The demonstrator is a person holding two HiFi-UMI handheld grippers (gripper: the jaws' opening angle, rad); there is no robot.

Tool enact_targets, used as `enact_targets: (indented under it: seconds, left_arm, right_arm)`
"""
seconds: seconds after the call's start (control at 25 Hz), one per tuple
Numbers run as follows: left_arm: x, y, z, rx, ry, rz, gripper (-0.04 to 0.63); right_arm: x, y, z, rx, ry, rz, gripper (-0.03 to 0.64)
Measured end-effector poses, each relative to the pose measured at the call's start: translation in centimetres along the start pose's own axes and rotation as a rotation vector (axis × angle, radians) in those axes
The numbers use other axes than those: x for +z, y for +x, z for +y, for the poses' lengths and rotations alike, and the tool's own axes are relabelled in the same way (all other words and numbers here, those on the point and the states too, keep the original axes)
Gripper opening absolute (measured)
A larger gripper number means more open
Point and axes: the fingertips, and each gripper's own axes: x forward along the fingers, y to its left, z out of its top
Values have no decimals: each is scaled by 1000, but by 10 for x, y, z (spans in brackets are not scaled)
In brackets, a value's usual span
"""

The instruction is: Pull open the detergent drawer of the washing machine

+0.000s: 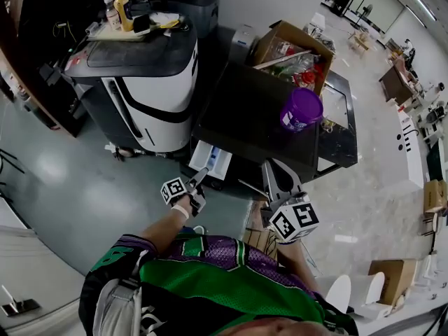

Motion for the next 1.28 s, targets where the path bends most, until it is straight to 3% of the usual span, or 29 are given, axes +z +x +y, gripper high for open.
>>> enact_targets:
  seconds: [0.8,0.96,1.28]
  left_arm:
    - [-16,-20,3,2,-28,20,448]
    - [-18,-30,-5,-3,29,62,448]
    - [-16,-60,-19,44,235,103,448]
  right_arm:
    - [-9,-16,7,-10,3,-6,2]
    - [-11,-13,9,-5,20,-5,2]
    - [-18,-3,13,1,43,-3,2]
